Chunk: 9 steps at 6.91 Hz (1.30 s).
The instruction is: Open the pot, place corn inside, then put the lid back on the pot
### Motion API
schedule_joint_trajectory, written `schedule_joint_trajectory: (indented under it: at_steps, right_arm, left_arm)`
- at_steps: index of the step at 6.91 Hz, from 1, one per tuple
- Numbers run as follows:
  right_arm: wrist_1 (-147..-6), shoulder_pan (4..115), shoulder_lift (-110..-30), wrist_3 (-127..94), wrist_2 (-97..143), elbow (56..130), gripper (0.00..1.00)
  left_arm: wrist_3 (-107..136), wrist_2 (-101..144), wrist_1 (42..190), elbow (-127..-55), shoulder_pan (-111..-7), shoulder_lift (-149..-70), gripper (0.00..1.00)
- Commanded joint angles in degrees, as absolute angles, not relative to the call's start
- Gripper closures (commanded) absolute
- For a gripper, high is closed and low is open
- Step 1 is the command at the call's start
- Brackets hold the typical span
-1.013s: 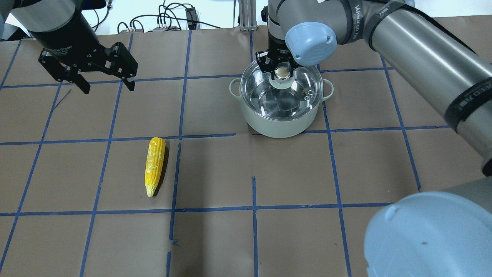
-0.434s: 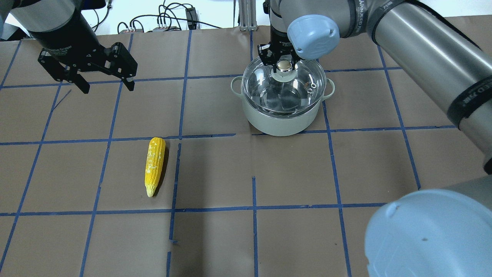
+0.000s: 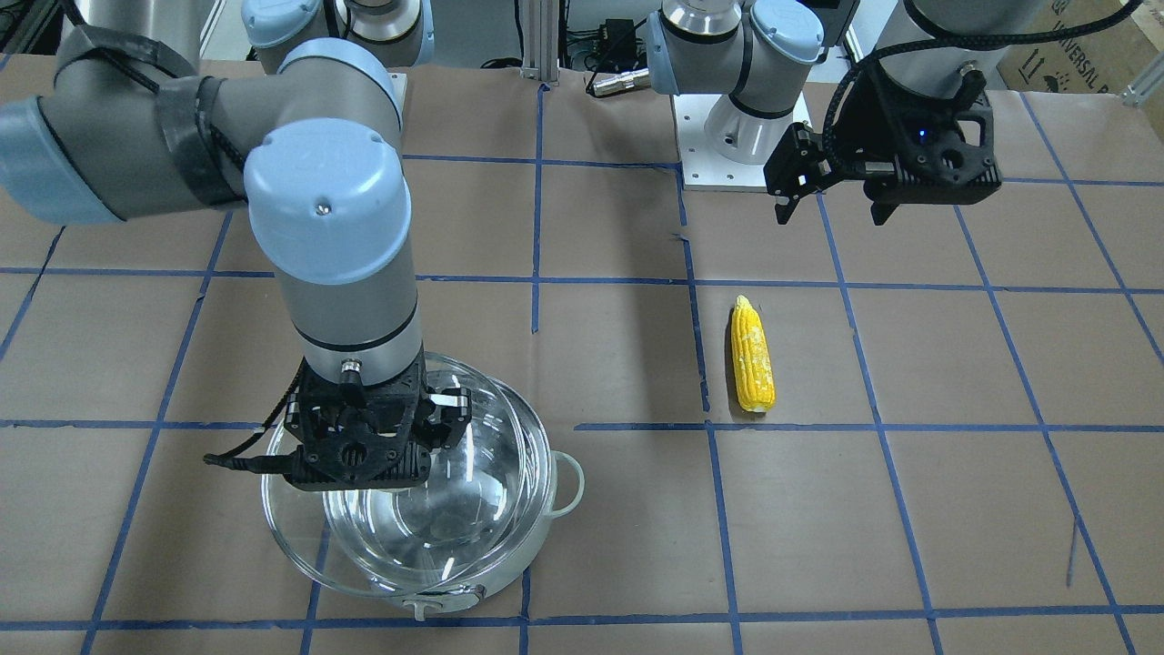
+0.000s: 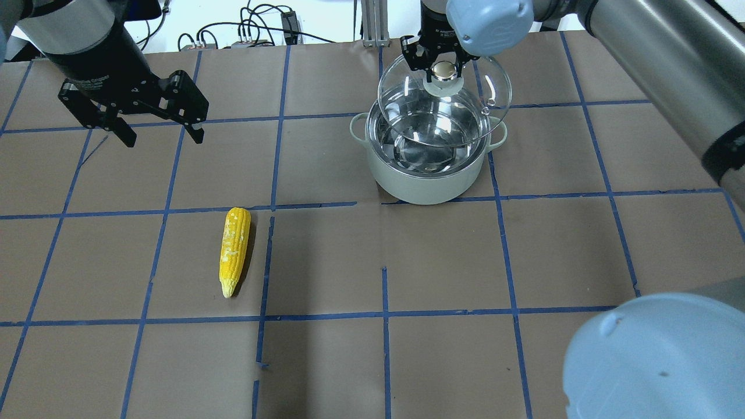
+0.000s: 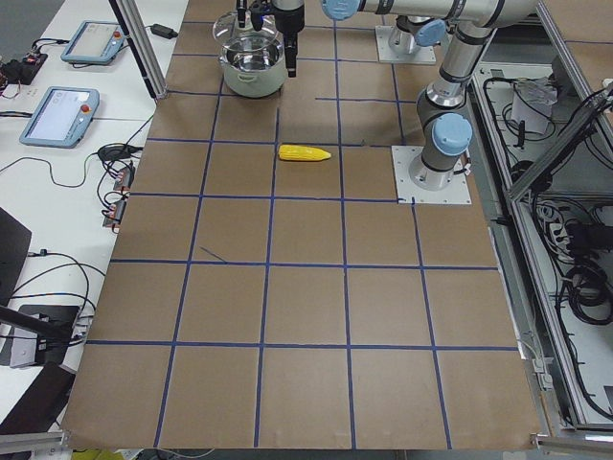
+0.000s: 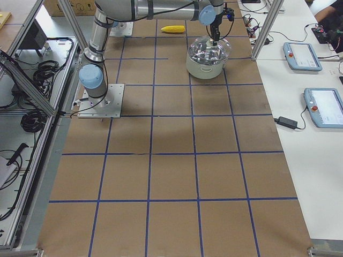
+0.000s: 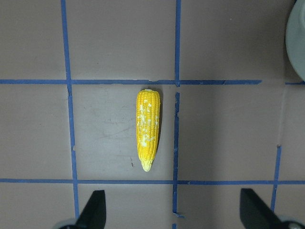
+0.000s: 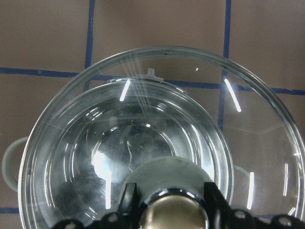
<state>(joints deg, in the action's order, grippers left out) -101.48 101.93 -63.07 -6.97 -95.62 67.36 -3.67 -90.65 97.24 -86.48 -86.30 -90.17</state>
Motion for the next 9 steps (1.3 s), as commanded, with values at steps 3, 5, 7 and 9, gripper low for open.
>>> schedule_joint_trajectory:
  at_steps: [3,5,7,9]
  right_arm:
    - [-82.1,93.7,-65.2,-5.0,-89.2,54.4,0.93]
    - [-80.0,90.4,-66.0,-2.1,-88.5,53.6,0.93]
    - [-79.5,88.7,-66.1,-0.9,-89.5,54.1,0.93]
    - [-79.5,87.9,-65.8,-0.4,-91.0,54.1,0.93]
  left_arm:
    - [-8.7,-91.1,72.3,-107.3,-85.2,-95.4,0.00]
    - [-9.2,-92.2,59.3,-113.8,-84.7,-100.5,0.00]
    - [-11.6,-93.5,54.1,-117.8,-83.8,-103.0,0.00]
    - [-13.1,-93.5,49.8,-120.1,-83.1,-106.9,0.02]
